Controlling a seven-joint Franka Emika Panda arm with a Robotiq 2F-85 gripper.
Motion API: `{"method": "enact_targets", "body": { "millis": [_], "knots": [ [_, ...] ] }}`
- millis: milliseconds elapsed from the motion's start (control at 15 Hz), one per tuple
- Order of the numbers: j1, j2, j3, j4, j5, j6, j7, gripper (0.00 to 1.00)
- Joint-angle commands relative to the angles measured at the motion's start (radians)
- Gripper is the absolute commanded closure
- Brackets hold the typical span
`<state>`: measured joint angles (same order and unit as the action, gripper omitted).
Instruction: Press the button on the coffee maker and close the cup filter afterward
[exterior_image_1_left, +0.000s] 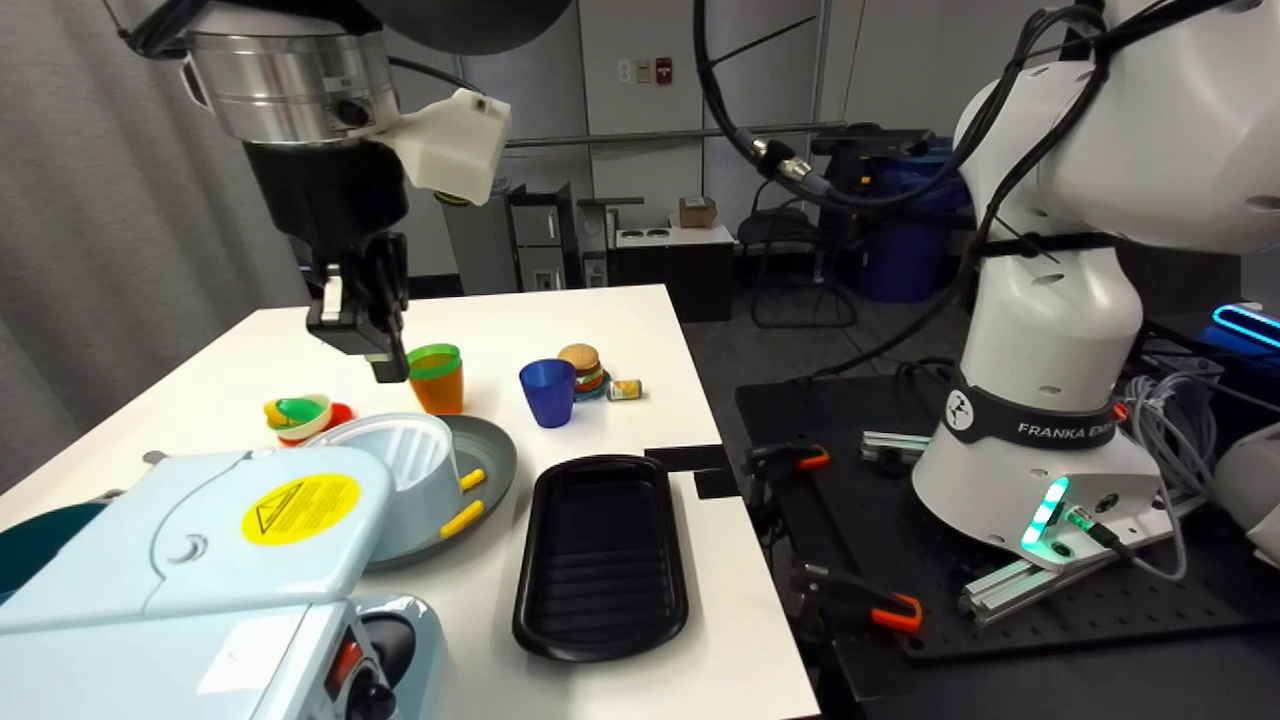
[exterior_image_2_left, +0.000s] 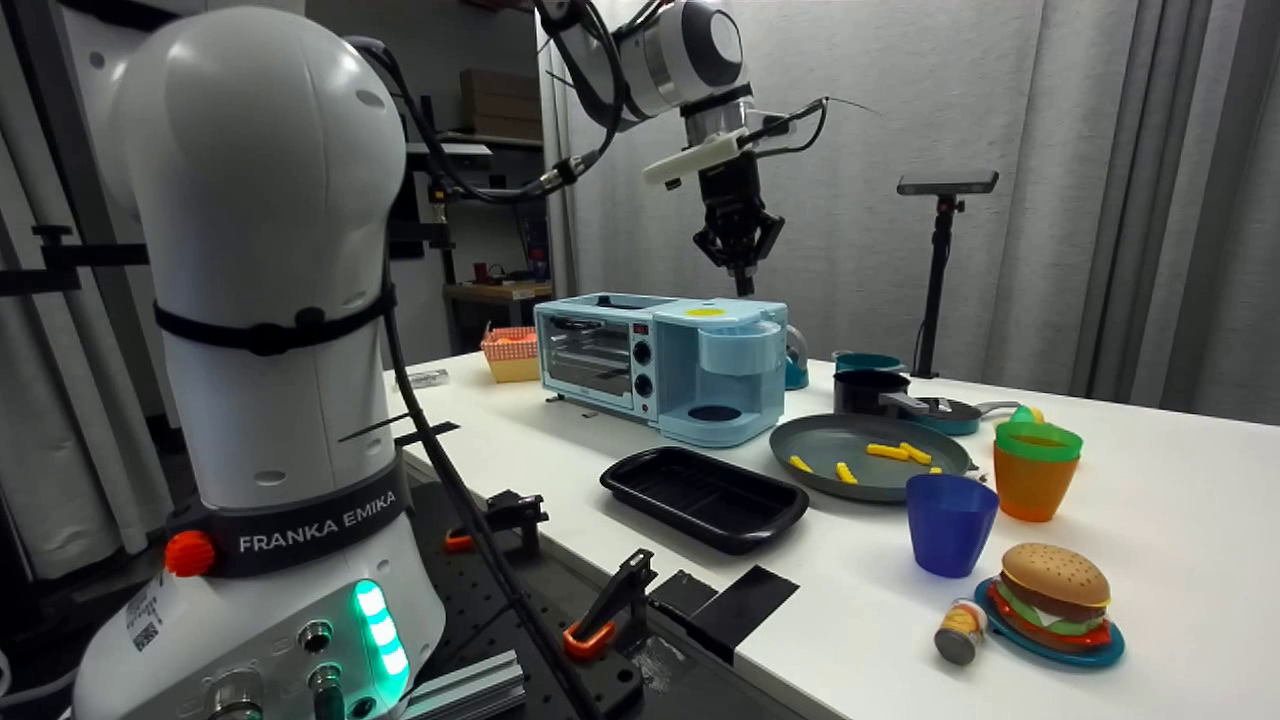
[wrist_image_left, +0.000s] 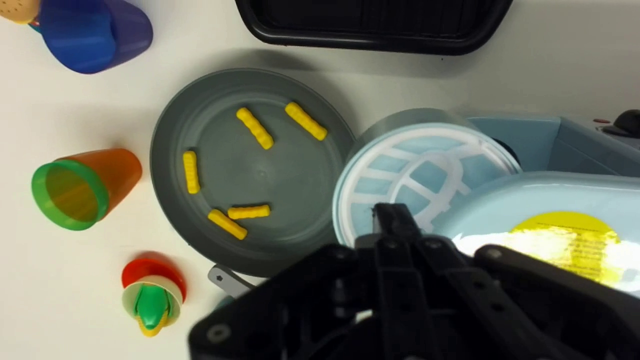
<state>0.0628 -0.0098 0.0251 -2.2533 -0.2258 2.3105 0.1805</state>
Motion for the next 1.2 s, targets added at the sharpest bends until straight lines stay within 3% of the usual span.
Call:
{"method": "enact_targets", "body": {
  "millis": [0,533,1133],
  "knots": [
    [-0.026,-0.042,-0.007,-0.043,-0.002,-0.007,0.046,1.0],
    [-0.07,0.009,-0.044,-0.062,0.001,0.034,0.078,1.0],
    [-0.074,0.108,-0.063,-0.026,-0.011,0.129,0.103,1.0]
  ]
}}
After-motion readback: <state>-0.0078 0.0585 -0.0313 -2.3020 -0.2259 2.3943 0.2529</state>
